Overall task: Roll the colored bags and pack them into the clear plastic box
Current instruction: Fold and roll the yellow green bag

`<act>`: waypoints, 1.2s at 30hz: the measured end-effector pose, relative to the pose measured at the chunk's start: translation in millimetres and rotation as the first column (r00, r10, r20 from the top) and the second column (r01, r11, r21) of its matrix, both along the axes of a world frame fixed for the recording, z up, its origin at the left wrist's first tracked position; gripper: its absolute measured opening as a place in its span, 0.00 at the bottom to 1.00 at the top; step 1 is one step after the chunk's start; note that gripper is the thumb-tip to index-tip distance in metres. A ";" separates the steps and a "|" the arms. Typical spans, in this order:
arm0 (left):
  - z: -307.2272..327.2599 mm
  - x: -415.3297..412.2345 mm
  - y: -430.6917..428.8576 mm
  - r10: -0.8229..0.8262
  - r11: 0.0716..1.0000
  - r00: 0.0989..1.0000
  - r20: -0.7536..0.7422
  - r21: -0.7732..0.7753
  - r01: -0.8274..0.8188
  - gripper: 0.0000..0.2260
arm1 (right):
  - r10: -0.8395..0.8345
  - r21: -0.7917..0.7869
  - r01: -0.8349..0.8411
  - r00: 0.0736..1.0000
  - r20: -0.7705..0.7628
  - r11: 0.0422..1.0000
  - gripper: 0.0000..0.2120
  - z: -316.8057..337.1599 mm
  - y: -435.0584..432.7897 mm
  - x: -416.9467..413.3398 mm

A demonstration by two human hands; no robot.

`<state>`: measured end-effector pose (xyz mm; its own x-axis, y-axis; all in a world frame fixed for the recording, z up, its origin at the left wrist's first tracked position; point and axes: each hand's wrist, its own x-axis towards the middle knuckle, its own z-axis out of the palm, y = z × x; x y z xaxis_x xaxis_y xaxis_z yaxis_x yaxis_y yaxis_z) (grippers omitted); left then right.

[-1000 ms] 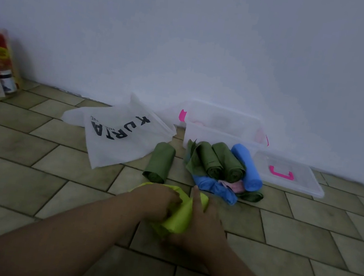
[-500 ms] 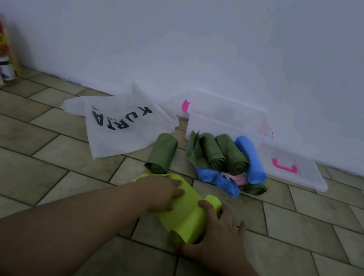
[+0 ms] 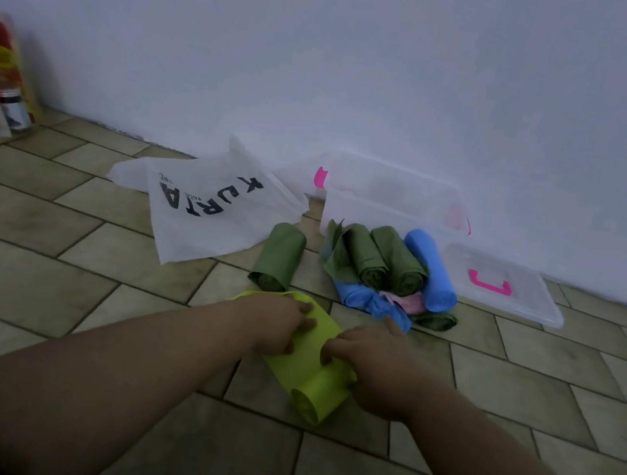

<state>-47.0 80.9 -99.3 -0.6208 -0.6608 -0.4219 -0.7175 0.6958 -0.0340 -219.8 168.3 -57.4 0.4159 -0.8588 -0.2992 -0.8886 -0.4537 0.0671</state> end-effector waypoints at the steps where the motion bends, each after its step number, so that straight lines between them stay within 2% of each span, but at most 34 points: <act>1: 0.4 -0.7 -0.3 -0.004 1.000 1.000 0.003 0.001 0.004 0.29 | 0.006 0.014 -0.006 1.000 -0.022 1.000 0.24 2.0 -2.5 0.9; 5: 2.6 -2.2 -1.3 -0.031 0.999 1.000 -0.003 -0.013 0.030 0.29 | 0.018 0.074 -0.012 0.996 -0.087 0.997 0.22 5.6 -8.1 5.4; 9: 8.6 -0.2 7.5 -0.019 0.998 0.998 -0.063 -0.055 0.016 0.27 | -0.030 0.171 0.040 0.998 -0.060 0.984 0.24 10.1 -14.7 11.7; 11: 14.3 2.7 17.8 0.028 0.989 0.969 -0.245 -0.132 -0.062 0.25 | -0.059 0.216 0.066 0.998 -0.037 0.974 0.26 10.2 -17.6 12.3; 12: 17.0 4.1 24.1 0.059 0.981 0.922 -0.383 -0.147 -0.124 0.24 | -0.077 0.235 0.081 0.997 -0.027 0.969 0.27 9.5 -18.9 11.5; 14: 23.0 7.6 41.2 0.192 0.968 0.791 -0.581 -0.022 -0.250 0.20 | -0.127 0.253 0.121 0.992 0.008 0.960 0.28 8.1 -19.1 9.0; 15: 23.9 8.9 50.7 0.266 0.959 0.766 -0.586 0.078 -0.274 0.19 | -0.150 0.253 0.137 0.988 0.036 0.958 0.28 7.0 -18.2 7.4; 17: 20.0 8.6 69.4 0.307 0.951 0.831 -0.463 0.173 -0.254 0.20 | -0.184 0.245 0.152 0.976 0.116 0.958 0.27 3.5 -13.6 3.3; 20: 13.9 10.6 84.2 0.307 0.952 0.865 -0.396 0.137 -0.275 0.20 | -0.251 0.238 0.194 0.938 0.240 0.952 0.25 -3.6 -2.5 -4.0; 23: 20.0 17.6 82.6 0.287 0.955 0.893 -0.347 0.172 -0.240 0.19 | -0.317 0.259 0.235 0.885 0.341 0.937 0.20 -10.4 7.6 -12.4; 26: 26.2 22.6 79.3 0.289 0.945 0.924 -0.249 0.232 -0.232 0.17 | -0.363 0.282 0.271 0.860 0.358 0.920 0.16 -15.0 13.0 -13.9; 29: 29.7 20.6 74.9 0.191 0.980 0.967 -0.167 0.088 -0.178 0.20 | -0.321 0.242 0.258 0.906 0.274 0.935 0.17 -18.4 11.2 -6.5; 32: 25.1 15.0 75.6 0.176 0.984 0.939 -0.294 0.082 -0.159 0.26 | -0.321 0.207 0.277 0.921 0.220 0.938 0.19 -19.0 8.5 -1.7; 34: 20.4 13.7 77.4 0.164 0.986 0.931 -0.326 0.071 -0.149 0.22 | -0.308 0.166 0.276 0.927 0.213 0.947 0.18 -19.1 10.1 -0.6; 36: 16.6 14.7 74.7 0.189 0.982 0.930 -0.314 0.087 -0.170 0.19 | -0.298 0.116 0.275 0.899 0.320 0.954 0.14 -20.5 14.2 -0.9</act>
<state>-32.3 155.7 -82.6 -0.6025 -0.7540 -0.2615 -0.7966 0.5484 0.2541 -220.6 182.4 -77.9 0.2392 -0.9388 -0.2478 -0.9469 -0.1691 -0.2735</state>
